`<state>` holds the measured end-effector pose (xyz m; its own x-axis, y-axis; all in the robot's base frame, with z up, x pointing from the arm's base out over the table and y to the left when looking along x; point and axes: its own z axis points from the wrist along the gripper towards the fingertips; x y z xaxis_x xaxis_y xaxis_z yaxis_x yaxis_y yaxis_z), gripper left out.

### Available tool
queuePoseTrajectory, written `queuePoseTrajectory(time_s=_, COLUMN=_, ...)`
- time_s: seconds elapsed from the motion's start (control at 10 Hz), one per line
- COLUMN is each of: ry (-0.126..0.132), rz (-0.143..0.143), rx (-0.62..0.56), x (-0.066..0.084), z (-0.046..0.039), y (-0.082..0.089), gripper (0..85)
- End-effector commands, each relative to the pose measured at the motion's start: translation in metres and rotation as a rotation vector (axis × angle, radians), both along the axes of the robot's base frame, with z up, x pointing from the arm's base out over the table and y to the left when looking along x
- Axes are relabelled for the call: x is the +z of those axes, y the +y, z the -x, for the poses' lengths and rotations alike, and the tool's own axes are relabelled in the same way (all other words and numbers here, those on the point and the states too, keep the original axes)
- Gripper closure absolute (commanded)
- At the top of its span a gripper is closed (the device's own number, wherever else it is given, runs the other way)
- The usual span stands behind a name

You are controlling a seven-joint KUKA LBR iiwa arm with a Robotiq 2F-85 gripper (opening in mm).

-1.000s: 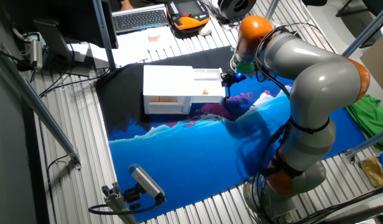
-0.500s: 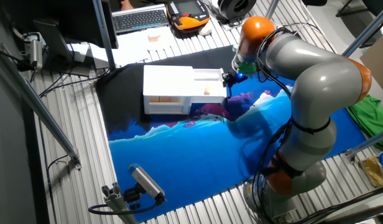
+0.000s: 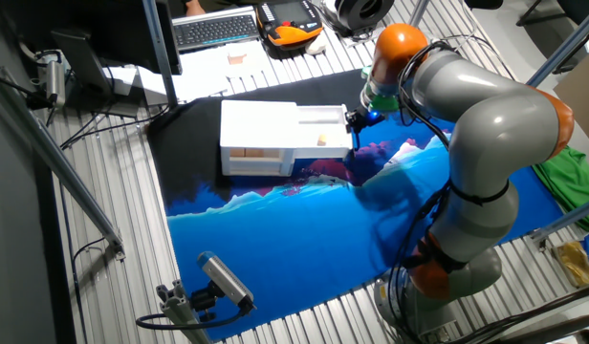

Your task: Grasp the handle and open the drawer

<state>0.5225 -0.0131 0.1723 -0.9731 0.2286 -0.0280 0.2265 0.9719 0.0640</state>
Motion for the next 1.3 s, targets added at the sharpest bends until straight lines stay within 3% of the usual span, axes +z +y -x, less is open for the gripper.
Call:
queuePoseTrajectory(time_s=0.0, ry=-0.001, rz=-0.001, rx=0.0, x=-0.0012, z=0.0006, y=-0.0008, gripper=85.0)
queuePoseTrajectory(time_s=1.2, ry=-0.008, rz=-0.002, rx=0.012, x=-0.0044, z=0.0072, y=-0.0082, gripper=85.0)
